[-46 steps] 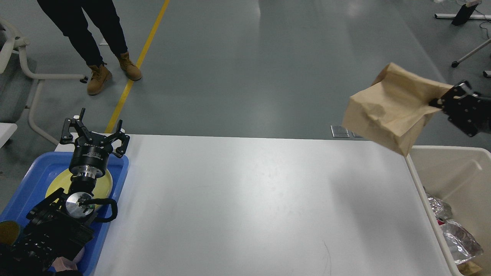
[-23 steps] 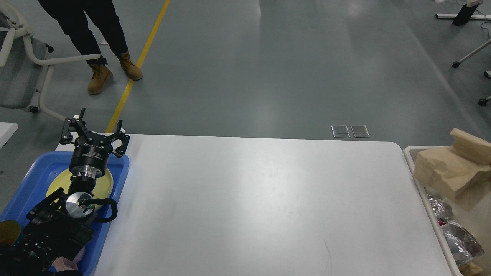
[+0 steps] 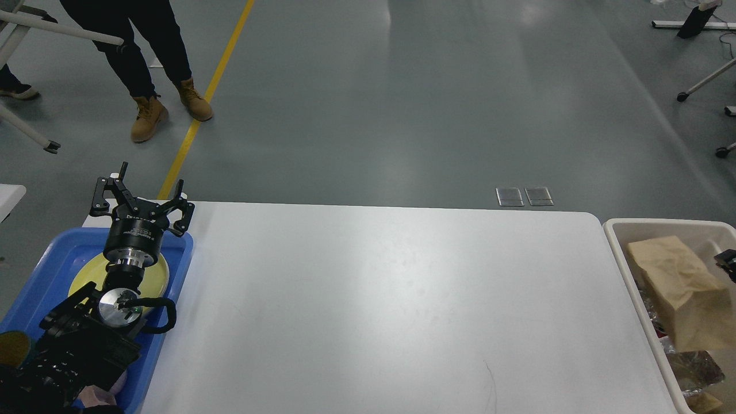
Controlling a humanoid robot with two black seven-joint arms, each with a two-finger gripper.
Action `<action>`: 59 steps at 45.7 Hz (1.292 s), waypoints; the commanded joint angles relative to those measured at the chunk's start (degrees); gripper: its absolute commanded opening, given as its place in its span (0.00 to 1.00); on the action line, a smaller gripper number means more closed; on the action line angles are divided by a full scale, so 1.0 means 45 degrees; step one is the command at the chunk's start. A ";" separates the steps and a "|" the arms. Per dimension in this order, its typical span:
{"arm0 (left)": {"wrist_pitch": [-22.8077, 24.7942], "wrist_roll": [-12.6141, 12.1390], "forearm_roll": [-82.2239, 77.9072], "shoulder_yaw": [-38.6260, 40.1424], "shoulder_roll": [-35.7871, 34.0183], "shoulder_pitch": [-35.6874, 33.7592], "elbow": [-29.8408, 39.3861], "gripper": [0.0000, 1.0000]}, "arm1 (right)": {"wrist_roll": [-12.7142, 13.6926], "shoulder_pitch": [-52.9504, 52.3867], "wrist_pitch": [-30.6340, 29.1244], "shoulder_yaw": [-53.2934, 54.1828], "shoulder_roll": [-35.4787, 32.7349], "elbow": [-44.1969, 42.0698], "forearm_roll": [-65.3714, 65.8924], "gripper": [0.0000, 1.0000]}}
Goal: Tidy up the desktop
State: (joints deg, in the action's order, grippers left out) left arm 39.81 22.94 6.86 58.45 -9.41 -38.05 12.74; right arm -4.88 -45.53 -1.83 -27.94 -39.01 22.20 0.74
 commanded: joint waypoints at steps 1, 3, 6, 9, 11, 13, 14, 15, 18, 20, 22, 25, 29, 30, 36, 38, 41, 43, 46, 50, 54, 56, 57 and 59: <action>0.0000 0.0000 -0.0001 0.0000 0.0000 -0.0002 0.0000 0.96 | -0.0010 -0.0018 -0.0004 -0.0002 0.0035 0.0028 -0.0009 1.00; 0.0000 0.0000 -0.0001 0.0000 0.0000 -0.0002 0.0000 0.96 | -0.0010 -0.0057 -0.0004 -0.0002 0.0094 0.0028 -0.0009 1.00; 0.0000 0.0000 -0.0001 0.0000 0.0000 -0.0002 0.0000 0.96 | -0.0010 -0.0194 -0.0004 -0.0002 0.0133 0.0028 -0.0009 1.00; 0.0000 0.0000 -0.0001 0.0000 0.0000 -0.0002 0.0000 0.96 | 0.0010 -0.0447 0.0015 0.0095 0.0172 0.0028 -0.0009 1.00; 0.0000 0.0000 -0.0001 0.0000 0.0000 -0.0002 0.0000 0.96 | 0.0010 -0.0837 0.0035 0.0290 0.0192 0.0028 -0.0067 1.00; 0.0000 0.0000 -0.0001 0.0000 0.0000 -0.0002 0.0000 0.96 | 0.0010 -0.1344 0.0035 0.0621 0.0192 0.0047 -0.0145 1.00; 0.0000 0.0000 -0.0001 0.0000 0.0000 -0.0002 0.0000 0.96 | -0.0009 -0.1636 0.0016 0.0797 0.0192 0.0047 -0.0184 1.00; 0.0000 0.0000 -0.0001 0.0000 0.0000 -0.0002 0.0000 0.96 | -0.0010 -0.1910 0.0035 0.1031 0.0192 0.0047 -0.0223 1.00; 0.0000 0.0000 -0.0001 0.0000 0.0000 -0.0002 0.0000 0.96 | -0.0010 -0.2672 0.0054 0.2083 0.0192 0.0086 -0.0399 1.00; 0.0000 0.0000 -0.0001 0.0000 0.0000 -0.0002 0.0000 0.96 | -0.0010 -0.2947 0.0054 0.3098 0.0192 0.0125 -0.0477 1.00; 0.0000 0.0000 -0.0001 0.0000 0.0000 -0.0002 0.0000 0.96 | -0.0010 -0.3084 0.0054 0.4347 0.0192 0.0145 -0.0497 1.00; 0.0000 0.0000 -0.0001 0.0000 0.0000 -0.0002 0.0000 0.96 | -0.0029 -0.3124 0.0035 0.6495 0.0250 0.0223 -0.0497 1.00; 0.0000 0.0000 -0.0001 0.0000 0.0000 -0.0002 0.0000 0.96 | -0.0107 -0.2948 0.0015 0.9289 0.0601 0.0574 -0.0477 1.00; 0.0000 0.0000 -0.0001 0.0000 0.0000 -0.0002 0.0000 0.96 | -0.0127 -0.2909 0.0015 0.9894 0.0679 0.0671 -0.0497 1.00; 0.0000 0.0000 -0.0001 0.0000 0.0000 -0.0002 0.0000 0.96 | -0.0457 -0.2090 0.0015 1.2631 0.1207 0.1803 -0.0458 1.00; 0.0000 0.0000 -0.0001 0.0000 0.0000 -0.0002 0.0000 0.96 | -0.0808 -0.1855 -0.0004 1.3121 0.1304 0.2194 -0.0458 1.00; 0.0000 0.0000 -0.0001 0.0000 0.0000 -0.0002 0.0000 0.96 | -0.1608 -0.1446 -0.0004 1.3571 0.1441 0.2721 -0.0458 1.00; 0.0000 0.0000 -0.0001 0.0000 0.0000 -0.0002 0.0000 0.96 | -0.2155 -0.1152 -0.0004 1.3767 0.1558 0.3014 -0.0458 1.00; 0.0000 0.0000 -0.0001 0.0000 0.0000 -0.0002 0.0000 0.96 | -0.2820 -0.0606 -0.0024 1.4020 0.1792 0.3444 -0.0458 1.00; 0.0000 0.0000 -0.0001 0.0000 0.0000 -0.0002 0.0000 0.96 | -0.3660 0.0292 -0.0024 1.4780 0.2183 0.3952 -0.0458 1.00; 0.0000 0.0000 -0.0001 0.0000 0.0000 -0.0002 0.0000 0.96 | -0.4734 0.1288 -0.0121 1.6069 0.2866 0.4149 -0.0458 1.00; 0.0000 0.0000 -0.0001 0.0000 0.0000 -0.0002 0.0000 0.96 | -0.5300 0.1660 -0.0277 1.6656 0.3237 0.4168 -0.0458 1.00; 0.0000 0.0000 -0.0001 0.0000 0.0000 -0.0002 0.0000 0.96 | -0.5515 0.1797 -0.0355 1.6832 0.3413 0.4188 -0.0439 1.00; 0.0000 0.0000 -0.0001 0.0000 0.0000 -0.0002 0.0000 0.96 | -0.5867 0.2012 -0.0492 1.7009 0.3648 0.4188 -0.0419 1.00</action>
State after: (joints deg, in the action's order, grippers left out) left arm 39.81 22.94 6.86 58.45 -9.41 -38.05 12.74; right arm -26.49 -39.79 -2.64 44.52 -25.84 40.69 -1.31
